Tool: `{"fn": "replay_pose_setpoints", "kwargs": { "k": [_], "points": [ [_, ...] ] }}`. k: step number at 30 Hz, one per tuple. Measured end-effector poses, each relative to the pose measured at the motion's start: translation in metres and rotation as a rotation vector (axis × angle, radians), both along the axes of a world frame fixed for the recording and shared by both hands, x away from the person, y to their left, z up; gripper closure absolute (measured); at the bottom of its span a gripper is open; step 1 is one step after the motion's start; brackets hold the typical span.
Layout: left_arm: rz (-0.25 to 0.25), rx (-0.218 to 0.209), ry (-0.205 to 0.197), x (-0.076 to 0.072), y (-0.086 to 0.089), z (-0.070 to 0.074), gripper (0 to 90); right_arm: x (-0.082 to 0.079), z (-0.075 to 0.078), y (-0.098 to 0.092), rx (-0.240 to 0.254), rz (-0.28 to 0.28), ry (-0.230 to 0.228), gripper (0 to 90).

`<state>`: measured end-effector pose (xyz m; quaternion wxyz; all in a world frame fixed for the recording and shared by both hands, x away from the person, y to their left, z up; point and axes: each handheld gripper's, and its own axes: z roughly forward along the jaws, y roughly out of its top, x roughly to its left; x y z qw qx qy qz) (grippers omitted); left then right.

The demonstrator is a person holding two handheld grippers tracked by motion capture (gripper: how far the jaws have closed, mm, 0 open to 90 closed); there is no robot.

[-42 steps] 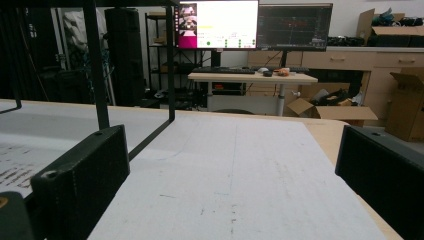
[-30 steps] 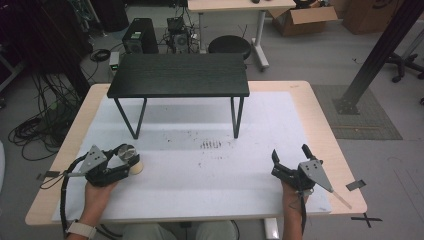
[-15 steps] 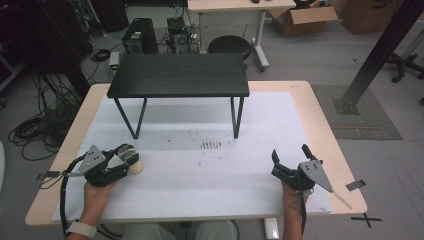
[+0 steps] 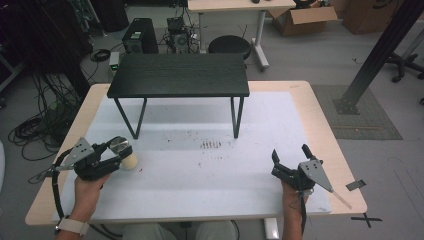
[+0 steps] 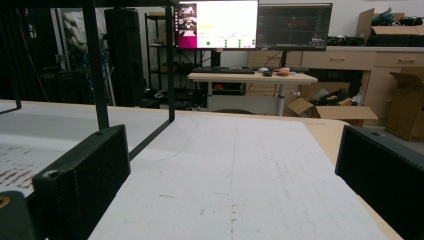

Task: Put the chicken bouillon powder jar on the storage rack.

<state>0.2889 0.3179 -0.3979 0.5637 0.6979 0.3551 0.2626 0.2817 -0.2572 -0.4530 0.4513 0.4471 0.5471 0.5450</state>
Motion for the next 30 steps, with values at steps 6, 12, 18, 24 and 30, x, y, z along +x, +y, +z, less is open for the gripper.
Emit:
{"fn": "replay_pose_setpoints", "kwargs": {
  "k": [6, 12, 18, 24, 30],
  "points": [
    [-0.028, 0.007, 0.012, 0.001, -0.002, 0.016, 42.0, 0.0, 0.0, 0.0, 0.0, 0.0, 0.0, 1.0],
    [-0.046, -0.004, 0.024, 0.003, -0.002, 0.034, 42.0, 0.0, 0.0, 0.0, 0.0, 0.0, -0.001, 1.0],
    [-0.06, -0.029, 0.032, 0.004, -0.002, 0.054, 42.0, 0.0, 0.0, 0.0, -0.002, 0.001, 0.0, 0.9],
    [-0.078, -0.011, 0.024, 0.006, -0.007, 0.072, 42.0, 0.0, 0.0, 0.0, 0.0, 0.001, -0.002, 0.8],
    [-0.094, -0.025, 0.013, 0.008, -0.013, 0.088, 42.0, 0.0, 0.0, 0.0, 0.001, 0.001, -0.003, 0.7]
  ]
}}
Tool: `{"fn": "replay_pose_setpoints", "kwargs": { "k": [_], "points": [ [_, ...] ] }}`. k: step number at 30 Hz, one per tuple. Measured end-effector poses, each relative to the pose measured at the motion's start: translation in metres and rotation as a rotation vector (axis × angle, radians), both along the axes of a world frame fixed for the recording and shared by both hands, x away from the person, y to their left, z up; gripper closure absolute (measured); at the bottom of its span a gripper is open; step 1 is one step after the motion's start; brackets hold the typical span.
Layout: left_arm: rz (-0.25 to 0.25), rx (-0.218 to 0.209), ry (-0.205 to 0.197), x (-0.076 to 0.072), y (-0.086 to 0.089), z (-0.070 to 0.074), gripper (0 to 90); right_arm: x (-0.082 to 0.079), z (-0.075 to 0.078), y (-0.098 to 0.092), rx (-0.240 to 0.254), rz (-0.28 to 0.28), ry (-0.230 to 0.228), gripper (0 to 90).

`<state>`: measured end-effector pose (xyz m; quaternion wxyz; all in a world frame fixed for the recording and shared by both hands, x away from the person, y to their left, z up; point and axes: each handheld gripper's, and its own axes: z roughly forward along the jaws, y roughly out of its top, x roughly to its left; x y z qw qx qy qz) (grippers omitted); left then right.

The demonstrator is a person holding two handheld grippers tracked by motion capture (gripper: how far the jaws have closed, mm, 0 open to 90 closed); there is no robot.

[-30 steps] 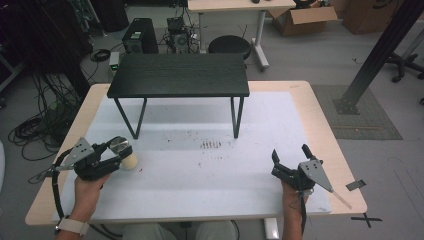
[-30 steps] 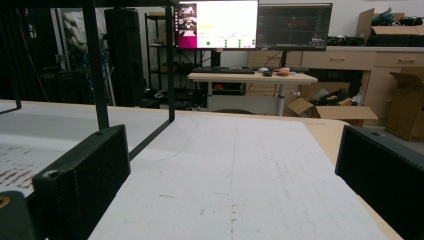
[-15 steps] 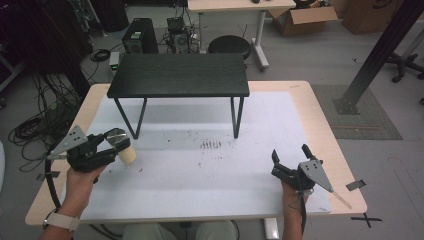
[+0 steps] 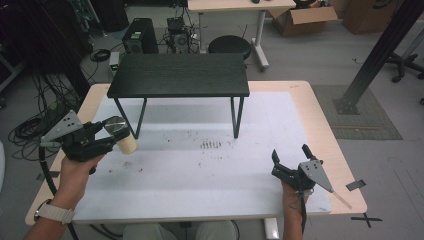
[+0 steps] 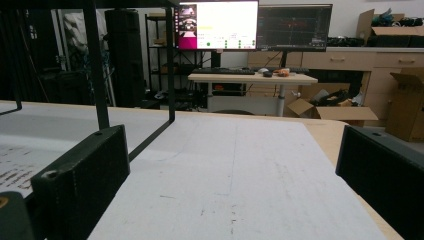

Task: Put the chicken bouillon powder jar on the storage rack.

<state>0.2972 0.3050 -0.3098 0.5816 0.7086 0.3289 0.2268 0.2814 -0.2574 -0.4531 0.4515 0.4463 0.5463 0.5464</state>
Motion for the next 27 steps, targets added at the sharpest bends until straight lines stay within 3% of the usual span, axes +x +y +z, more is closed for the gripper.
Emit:
{"fn": "replay_pose_setpoints", "kwargs": {
  "k": [27],
  "points": [
    [-0.06, -0.038, -0.01, 0.023, -0.016, 0.06, 42.1, 0.0, 0.0, 0.0, 0.002, 0.0, 0.003, 0.8]
  ]
}}
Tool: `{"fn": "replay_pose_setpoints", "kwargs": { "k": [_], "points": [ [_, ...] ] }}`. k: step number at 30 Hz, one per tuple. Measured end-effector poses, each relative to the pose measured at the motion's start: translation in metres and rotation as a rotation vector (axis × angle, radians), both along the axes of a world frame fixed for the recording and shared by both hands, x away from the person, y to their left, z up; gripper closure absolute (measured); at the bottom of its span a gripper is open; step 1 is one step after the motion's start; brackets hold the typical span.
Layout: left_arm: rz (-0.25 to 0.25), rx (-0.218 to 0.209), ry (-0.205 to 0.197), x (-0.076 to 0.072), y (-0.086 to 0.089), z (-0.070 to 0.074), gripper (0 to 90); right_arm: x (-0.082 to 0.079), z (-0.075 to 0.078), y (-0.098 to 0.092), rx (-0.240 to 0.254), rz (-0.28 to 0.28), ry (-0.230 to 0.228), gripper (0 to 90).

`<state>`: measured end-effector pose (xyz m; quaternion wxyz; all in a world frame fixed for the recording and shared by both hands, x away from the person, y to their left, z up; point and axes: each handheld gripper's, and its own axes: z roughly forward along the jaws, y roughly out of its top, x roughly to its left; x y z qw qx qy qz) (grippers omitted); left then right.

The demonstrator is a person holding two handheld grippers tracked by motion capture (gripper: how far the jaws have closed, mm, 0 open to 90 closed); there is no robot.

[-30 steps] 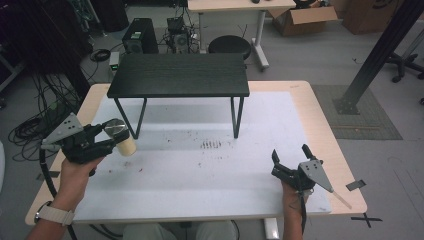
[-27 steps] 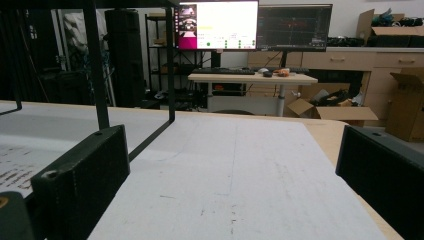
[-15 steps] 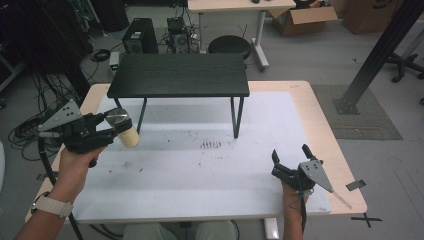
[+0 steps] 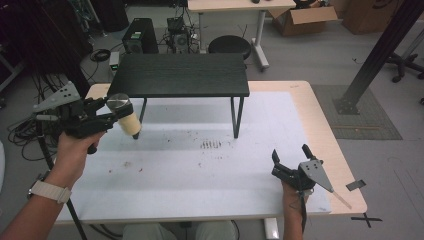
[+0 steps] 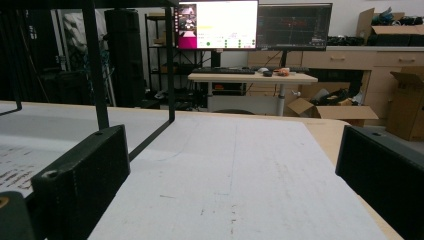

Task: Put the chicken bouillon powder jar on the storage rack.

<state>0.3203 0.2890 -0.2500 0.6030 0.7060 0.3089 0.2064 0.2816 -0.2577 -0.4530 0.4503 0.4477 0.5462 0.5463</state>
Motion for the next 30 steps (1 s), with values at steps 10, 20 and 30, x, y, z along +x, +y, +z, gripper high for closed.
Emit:
{"fn": "replay_pose_setpoints", "kwargs": {
  "k": [10, 20, 30],
  "points": [
    [-0.016, -0.013, -0.011, 0.016, -0.008, 0.018, 42.1, 0.0, 0.0, 0.0, 0.0, -0.002, -0.001, 0.8],
    [-0.043, -0.004, -0.025, 0.032, -0.022, 0.035, 42.1, 0.0, 0.0, 0.0, 0.002, -0.001, -0.005, 0.8],
    [-0.04, -0.037, -0.031, 0.055, -0.031, 0.05, 42.1, 0.0, 0.0, 0.0, 0.003, 0.0, -0.003, 0.8]
  ]
}}
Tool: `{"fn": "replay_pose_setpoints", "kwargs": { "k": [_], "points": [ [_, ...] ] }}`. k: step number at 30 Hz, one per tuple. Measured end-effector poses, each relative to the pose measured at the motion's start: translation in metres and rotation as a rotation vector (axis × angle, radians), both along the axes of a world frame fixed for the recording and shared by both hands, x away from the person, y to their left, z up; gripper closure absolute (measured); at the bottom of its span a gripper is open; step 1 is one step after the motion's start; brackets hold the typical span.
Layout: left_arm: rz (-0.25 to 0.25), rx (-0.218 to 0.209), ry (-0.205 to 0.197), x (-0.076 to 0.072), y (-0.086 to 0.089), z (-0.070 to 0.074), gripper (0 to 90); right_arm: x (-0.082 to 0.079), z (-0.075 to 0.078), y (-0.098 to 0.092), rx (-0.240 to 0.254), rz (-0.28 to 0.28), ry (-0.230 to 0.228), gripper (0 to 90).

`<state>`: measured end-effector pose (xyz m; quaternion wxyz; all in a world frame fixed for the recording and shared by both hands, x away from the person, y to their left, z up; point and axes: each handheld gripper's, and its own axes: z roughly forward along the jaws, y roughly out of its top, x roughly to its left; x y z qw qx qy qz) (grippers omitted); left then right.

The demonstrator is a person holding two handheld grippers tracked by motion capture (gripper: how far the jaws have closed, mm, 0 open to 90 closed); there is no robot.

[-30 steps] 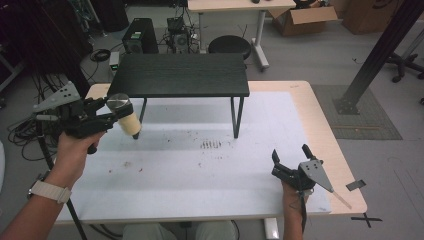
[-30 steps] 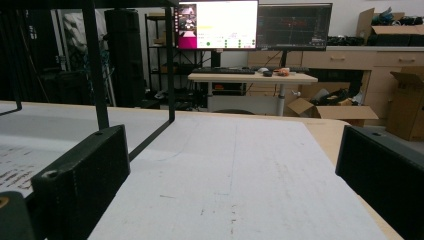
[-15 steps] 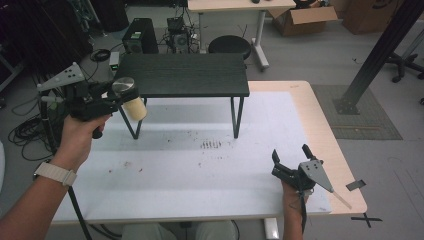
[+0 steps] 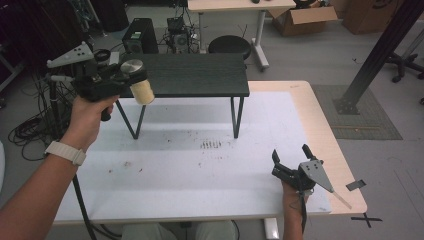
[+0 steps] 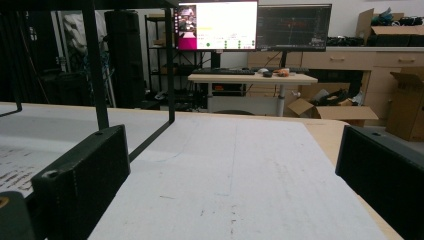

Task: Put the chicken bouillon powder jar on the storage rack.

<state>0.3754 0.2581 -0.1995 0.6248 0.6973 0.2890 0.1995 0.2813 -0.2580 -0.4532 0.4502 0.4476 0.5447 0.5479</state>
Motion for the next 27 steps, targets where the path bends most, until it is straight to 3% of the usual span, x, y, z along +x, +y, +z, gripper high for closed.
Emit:
{"fn": "replay_pose_setpoints", "kwargs": {
  "k": [14, 27],
  "points": [
    [0.023, 0.02, -0.014, 0.042, -0.018, 0.016, 42.2, 0.0, 0.0, 0.0, -0.002, 0.0, -0.001, 0.8],
    [0.091, 0.034, -0.014, 0.075, -0.023, 0.011, 42.2, 0.0, 0.0, 0.0, 0.001, 0.0, -0.001, 0.8]
  ]
}}
